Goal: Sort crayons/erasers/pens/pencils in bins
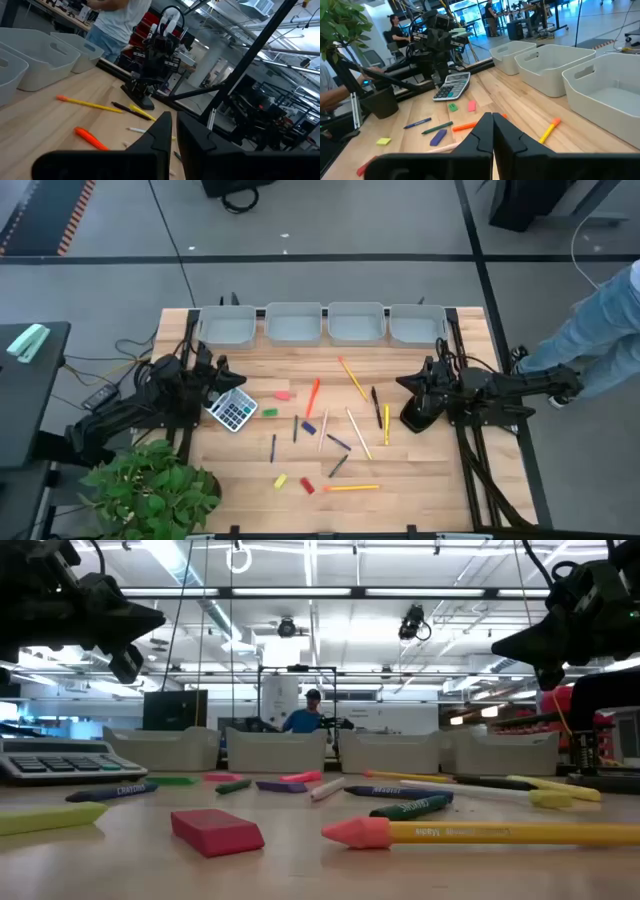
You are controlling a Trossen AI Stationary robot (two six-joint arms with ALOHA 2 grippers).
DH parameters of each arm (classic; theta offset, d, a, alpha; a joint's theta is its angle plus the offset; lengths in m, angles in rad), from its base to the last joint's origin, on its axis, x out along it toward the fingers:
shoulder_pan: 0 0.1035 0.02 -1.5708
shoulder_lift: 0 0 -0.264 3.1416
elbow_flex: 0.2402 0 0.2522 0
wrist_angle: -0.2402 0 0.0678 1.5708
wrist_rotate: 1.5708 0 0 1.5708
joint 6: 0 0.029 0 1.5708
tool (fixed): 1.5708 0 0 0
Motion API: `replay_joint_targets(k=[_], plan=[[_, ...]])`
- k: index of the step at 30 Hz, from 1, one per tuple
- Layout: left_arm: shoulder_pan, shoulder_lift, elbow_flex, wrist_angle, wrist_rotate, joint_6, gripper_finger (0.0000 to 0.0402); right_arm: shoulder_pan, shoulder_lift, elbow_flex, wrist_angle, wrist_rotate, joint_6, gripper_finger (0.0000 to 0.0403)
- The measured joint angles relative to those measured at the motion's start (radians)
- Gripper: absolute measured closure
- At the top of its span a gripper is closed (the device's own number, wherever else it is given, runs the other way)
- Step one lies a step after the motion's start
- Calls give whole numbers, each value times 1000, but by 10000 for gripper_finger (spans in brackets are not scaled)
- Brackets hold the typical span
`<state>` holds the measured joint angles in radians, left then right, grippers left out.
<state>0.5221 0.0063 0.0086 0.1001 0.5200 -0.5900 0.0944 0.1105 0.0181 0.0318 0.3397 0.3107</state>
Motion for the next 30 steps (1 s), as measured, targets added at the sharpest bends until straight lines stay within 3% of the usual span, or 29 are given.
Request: replay_joint_targets(k=[30], plan=[[0, 0, 0, 0, 0, 0, 374, 0, 0, 0, 0, 0, 0, 397]])
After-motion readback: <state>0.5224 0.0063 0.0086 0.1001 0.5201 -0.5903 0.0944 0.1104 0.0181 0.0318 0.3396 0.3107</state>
